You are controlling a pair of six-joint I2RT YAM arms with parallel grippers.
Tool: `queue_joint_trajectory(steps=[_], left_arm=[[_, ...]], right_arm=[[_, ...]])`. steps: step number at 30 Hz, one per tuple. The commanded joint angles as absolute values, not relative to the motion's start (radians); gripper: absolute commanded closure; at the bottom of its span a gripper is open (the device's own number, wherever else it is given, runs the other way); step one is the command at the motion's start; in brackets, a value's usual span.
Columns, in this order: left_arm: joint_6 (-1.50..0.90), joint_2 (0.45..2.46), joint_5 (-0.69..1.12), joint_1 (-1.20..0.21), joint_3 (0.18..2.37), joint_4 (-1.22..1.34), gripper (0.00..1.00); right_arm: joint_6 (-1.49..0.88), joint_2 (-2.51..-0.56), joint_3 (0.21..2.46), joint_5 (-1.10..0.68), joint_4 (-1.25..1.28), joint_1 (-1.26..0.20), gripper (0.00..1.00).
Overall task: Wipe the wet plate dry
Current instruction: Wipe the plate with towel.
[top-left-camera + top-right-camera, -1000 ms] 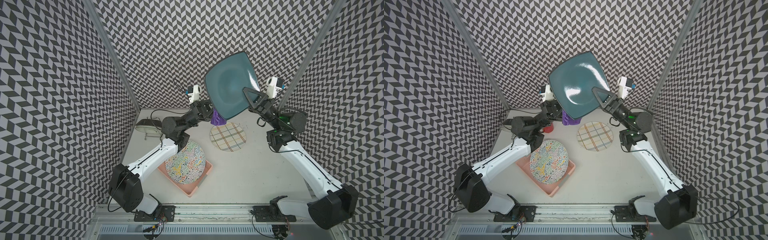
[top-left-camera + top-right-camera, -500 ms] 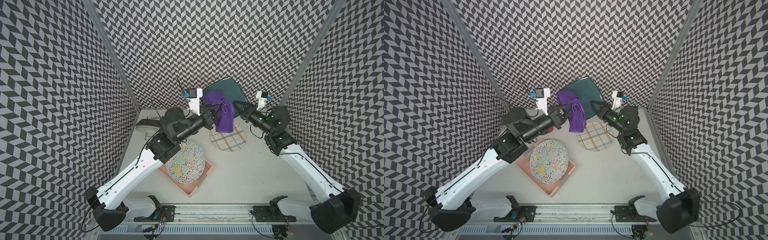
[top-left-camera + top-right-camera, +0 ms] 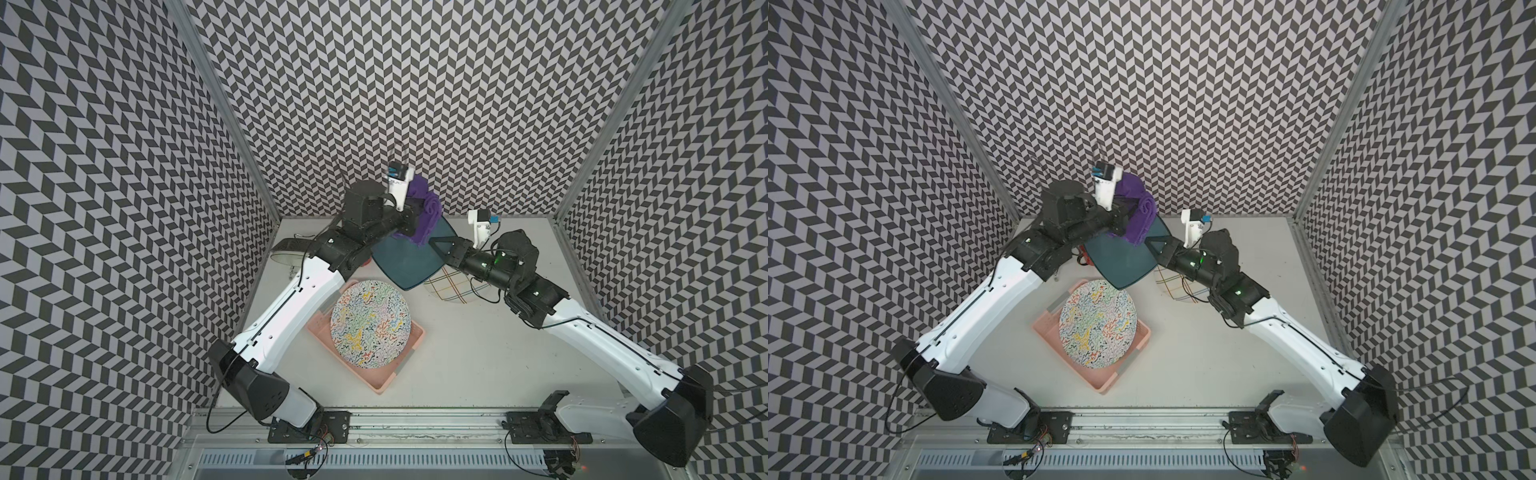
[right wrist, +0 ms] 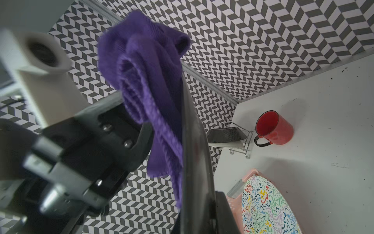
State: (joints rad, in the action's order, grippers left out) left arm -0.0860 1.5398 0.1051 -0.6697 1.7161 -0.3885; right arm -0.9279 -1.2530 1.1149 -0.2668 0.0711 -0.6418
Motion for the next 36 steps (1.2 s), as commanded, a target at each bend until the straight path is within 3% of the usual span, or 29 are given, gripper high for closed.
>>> queue_joint_trajectory(steps=[1, 4, 13, 19, 24, 28, 36], left_arm=[[-0.027, 1.578, 0.17, -0.734, 1.67, -0.522, 1.0], [-0.139, 1.473, 0.264, -0.632, 1.513, -0.404, 1.0], [-0.083, 1.369, 0.209, -0.62, 1.325, -0.453, 1.0], [-0.244, 1.433, 0.168, -0.425, 1.41, -0.438, 1.0], [-0.19, 1.485, 0.295, -0.497, 1.492, -0.393, 1.0], [-0.204, 1.472, 0.298, -0.59, 1.467, -0.338, 1.0], [-0.487, 1.338, 0.444, -0.422, 1.376, -0.203, 1.0]], right_arm=[[-0.937, -1.187, 1.201, -0.296, 0.401, -0.612, 1.0], [-1.019, -1.151, 1.134, -0.316, 0.464, -0.536, 1.0], [-0.999, -1.117, 1.127, -0.341, 0.455, -0.518, 1.0], [-0.939, -1.194, 1.206, -0.474, 0.426, -0.579, 1.0], [-0.953, -1.186, 1.176, -0.436, 0.455, -0.63, 1.0], [-1.053, -1.156, 1.139, -0.405, 0.544, -0.517, 1.0], [-1.143, -1.072, 0.995, -0.419, 0.419, -0.213, 1.0]])
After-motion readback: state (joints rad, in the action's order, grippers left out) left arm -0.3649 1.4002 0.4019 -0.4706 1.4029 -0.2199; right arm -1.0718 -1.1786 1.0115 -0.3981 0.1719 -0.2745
